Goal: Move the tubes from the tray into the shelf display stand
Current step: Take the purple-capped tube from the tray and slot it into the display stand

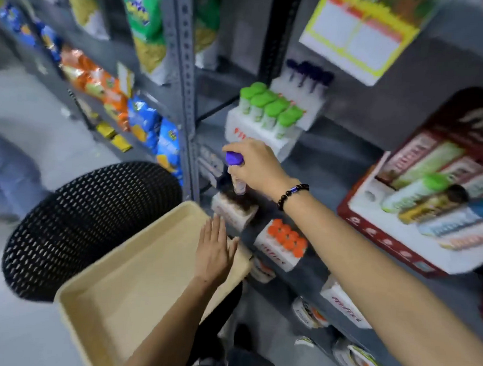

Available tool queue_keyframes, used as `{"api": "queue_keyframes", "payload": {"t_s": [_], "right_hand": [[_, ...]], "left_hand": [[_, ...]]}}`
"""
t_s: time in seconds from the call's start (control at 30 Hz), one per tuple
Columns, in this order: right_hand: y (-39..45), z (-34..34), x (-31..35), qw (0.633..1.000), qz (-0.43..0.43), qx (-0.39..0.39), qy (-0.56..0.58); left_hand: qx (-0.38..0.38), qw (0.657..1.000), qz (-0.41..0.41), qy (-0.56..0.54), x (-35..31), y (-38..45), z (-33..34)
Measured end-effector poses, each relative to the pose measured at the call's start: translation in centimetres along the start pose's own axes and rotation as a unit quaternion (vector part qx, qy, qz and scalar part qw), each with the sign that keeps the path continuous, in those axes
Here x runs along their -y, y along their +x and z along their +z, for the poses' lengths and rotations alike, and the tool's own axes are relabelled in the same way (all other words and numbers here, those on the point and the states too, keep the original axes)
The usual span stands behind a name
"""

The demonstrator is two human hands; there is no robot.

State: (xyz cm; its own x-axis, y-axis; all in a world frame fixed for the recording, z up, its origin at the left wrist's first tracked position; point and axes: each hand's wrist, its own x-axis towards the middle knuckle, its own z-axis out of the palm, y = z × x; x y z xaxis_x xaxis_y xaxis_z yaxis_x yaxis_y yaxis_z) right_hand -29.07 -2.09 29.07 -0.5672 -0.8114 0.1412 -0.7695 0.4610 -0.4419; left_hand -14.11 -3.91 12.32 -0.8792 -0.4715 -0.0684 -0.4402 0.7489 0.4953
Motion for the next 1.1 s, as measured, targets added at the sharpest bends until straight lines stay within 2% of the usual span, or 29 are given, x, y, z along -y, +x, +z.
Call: {"api": "queue_keyframes", "payload": {"t_s": [0.17, 0.43, 0.6, 0.77, 0.9, 1.1], "right_hand": [[-4.8, -9.8, -2.5, 0.988, 0.095, -0.120, -0.016], [-10.1, -17.8, -6.9, 0.959, 0.194, -0.201, -0.056], [-11.4, -19.8, -9.1, 0.952, 0.234, -0.184, -0.068], [-11.9, -20.9, -10.8, 0.955, 0.249, -0.137, -0.087], [-12.0, -21.6, -11.8, 0.954, 0.265, -0.105, -0.092], [-11.6, -22.6, -12.4, 0.944, 0.314, 0.008, -0.100]], "left_hand": [[0.000, 0.991, 0.136, 0.018, -6.1, 3.4, -1.5], [-0.010, 0.974, 0.216, 0.065, -13.2, 7.9, 0.1], [0.027, 0.966, 0.243, 0.085, -15.8, 9.8, 1.8], [0.094, 0.959, 0.232, 0.129, -16.5, 11.0, 3.8], [0.082, 0.954, 0.235, 0.168, -16.3, 11.2, 4.7], [0.091, 0.953, 0.229, 0.178, -16.5, 11.3, 4.8]]}}
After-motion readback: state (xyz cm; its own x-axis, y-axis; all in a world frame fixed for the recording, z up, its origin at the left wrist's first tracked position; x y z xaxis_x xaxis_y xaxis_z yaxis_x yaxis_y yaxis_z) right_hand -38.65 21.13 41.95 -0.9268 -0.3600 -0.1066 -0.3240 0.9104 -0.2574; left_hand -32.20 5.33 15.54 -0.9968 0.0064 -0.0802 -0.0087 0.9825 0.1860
